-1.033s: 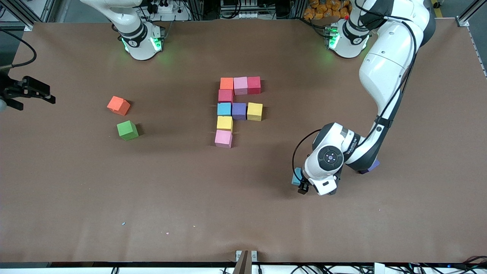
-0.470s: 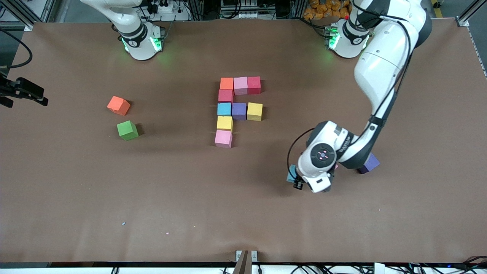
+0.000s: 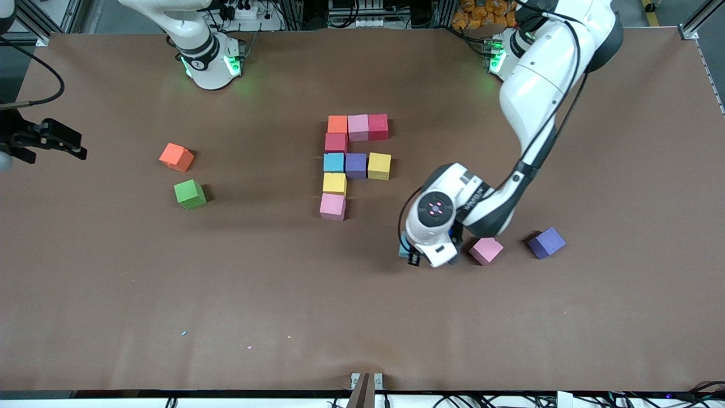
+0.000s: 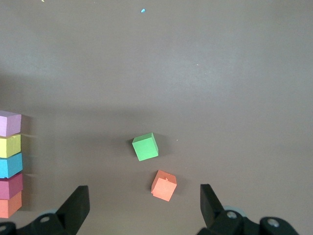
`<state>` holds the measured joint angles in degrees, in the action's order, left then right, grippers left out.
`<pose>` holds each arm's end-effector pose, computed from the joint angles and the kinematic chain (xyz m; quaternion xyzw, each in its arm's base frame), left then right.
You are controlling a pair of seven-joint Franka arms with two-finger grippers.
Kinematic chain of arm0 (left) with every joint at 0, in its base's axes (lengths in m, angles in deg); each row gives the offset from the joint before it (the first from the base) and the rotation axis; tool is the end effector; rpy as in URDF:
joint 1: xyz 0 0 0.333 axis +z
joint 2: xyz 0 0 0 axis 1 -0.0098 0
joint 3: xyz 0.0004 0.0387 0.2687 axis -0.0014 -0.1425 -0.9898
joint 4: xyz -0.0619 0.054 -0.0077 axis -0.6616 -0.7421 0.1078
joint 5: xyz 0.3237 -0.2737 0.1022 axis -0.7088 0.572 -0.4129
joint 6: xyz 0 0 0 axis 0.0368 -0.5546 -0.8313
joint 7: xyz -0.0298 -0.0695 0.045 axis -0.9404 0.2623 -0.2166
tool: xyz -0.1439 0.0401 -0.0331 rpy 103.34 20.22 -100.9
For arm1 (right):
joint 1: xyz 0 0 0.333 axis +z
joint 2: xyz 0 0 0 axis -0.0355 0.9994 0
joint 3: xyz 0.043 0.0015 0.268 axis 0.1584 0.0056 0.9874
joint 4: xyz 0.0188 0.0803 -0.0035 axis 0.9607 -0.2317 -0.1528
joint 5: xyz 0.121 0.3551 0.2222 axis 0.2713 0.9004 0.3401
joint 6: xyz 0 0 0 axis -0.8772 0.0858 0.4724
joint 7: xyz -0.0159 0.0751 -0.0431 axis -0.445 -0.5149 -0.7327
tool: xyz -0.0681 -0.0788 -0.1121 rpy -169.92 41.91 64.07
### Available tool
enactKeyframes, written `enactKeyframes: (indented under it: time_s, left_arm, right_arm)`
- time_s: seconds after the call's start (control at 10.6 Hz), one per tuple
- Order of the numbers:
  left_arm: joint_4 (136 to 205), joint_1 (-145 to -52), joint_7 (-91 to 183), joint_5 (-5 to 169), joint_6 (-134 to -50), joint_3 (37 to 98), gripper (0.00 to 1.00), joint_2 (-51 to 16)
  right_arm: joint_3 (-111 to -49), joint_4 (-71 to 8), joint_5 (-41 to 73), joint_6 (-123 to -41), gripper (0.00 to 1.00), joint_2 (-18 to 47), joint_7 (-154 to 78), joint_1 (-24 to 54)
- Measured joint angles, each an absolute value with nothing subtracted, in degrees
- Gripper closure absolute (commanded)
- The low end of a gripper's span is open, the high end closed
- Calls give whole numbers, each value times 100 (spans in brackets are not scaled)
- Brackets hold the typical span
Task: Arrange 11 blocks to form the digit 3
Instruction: 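Carry the cyan block with the left gripper to the yellow block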
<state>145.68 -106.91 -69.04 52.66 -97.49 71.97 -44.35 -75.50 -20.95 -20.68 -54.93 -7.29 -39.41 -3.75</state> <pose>0.6095 -0.4273 0.1137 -0.7760 -0.6306 0.0121 0.0039 0.6023 -0.0271 0.5270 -0.9993 -0.0337 0.0151 0.0021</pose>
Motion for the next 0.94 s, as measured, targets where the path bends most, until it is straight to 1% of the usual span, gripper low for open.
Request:
enactKeyframes:
  time_s: [0.47, 0.94]
  left_arm:
    - [14567, -11194, -8044, 5282, -9426, 7353, 91, -4395]
    - [14577, -11639, -8712, 5288, -9390, 7374, 91, -4383]
  right_arm:
    - [-7551, -2076, -2051, -5516, 0, -719, -3934, -373]
    - [-7549, -2063, -2048, -5596, 0, -718, -3935, -367]
